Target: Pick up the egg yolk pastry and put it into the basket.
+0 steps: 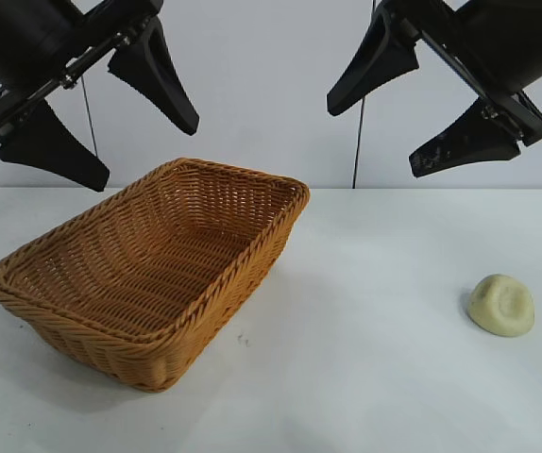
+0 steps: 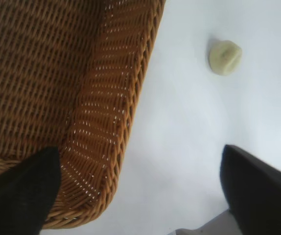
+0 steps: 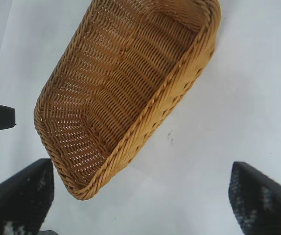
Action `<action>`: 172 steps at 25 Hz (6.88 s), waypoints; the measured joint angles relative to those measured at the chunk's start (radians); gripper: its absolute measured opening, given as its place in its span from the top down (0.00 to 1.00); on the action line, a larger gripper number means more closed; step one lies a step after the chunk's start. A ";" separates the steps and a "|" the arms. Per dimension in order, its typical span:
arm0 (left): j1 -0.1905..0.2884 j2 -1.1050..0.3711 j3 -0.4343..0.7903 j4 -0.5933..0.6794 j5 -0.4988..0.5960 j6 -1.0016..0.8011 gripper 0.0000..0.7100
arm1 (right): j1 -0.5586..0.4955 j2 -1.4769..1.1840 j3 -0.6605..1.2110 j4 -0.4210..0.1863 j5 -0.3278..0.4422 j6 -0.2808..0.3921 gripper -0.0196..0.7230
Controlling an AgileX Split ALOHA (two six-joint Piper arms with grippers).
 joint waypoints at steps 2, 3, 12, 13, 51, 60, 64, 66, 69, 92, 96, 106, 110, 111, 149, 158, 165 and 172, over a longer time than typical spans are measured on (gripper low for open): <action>0.000 0.000 0.000 0.000 0.000 0.000 0.10 | 0.000 0.000 0.000 0.000 0.000 0.000 0.04; 0.000 0.000 0.000 0.000 0.000 0.000 0.10 | 0.000 0.000 0.000 0.000 0.000 0.000 0.04; 0.000 0.000 0.000 0.001 0.000 0.000 0.10 | 0.000 0.000 0.000 0.000 0.000 0.000 0.04; 0.000 0.000 0.000 0.001 0.000 0.000 0.10 | 0.000 0.000 0.000 0.000 0.000 0.000 0.04; -0.152 -0.272 0.262 0.271 -0.093 -0.605 0.10 | 0.000 0.000 0.000 -0.006 0.000 0.001 0.04; -0.182 -0.247 0.291 0.662 -0.129 -1.289 0.10 | 0.000 0.000 0.000 -0.006 0.000 0.001 0.04; -0.182 -0.195 0.291 0.670 -0.131 -1.378 0.10 | 0.000 0.000 0.000 -0.006 0.000 0.001 0.04; -0.182 -0.158 0.291 0.670 -0.133 -1.407 0.10 | 0.000 0.000 0.000 -0.006 0.000 0.001 0.04; -0.182 -0.100 0.291 0.670 -0.161 -1.452 0.10 | 0.000 0.000 0.000 -0.006 0.000 0.001 0.04; -0.149 0.169 0.291 0.669 -0.357 -1.518 0.50 | 0.000 0.000 0.000 -0.015 0.009 0.003 0.04; -0.117 0.169 0.291 0.661 -0.311 -1.527 0.82 | 0.000 0.000 0.000 -0.015 0.010 0.003 0.04; -0.103 0.168 0.234 0.561 -0.296 -1.364 0.88 | 0.000 0.000 0.000 -0.016 0.009 0.003 0.04; -0.103 0.171 0.147 0.488 -0.240 -1.197 0.88 | 0.000 0.000 0.000 -0.018 0.009 0.003 0.04; -0.103 0.175 0.121 0.483 -0.221 -1.169 0.88 | 0.000 0.000 0.000 -0.018 0.009 0.003 0.04; 0.073 0.451 -0.266 0.338 0.086 -0.239 0.89 | 0.000 0.000 0.000 -0.022 0.010 0.003 0.04; 0.073 0.483 -0.266 0.326 0.078 -0.221 0.85 | 0.000 0.000 0.000 -0.022 0.009 0.004 0.04; 0.073 0.483 -0.270 0.317 0.092 -0.217 0.22 | 0.000 0.000 0.000 -0.022 0.007 0.011 0.04; 0.073 0.451 -0.388 0.356 0.258 -0.217 0.10 | 0.000 0.000 0.000 -0.022 0.007 0.011 0.04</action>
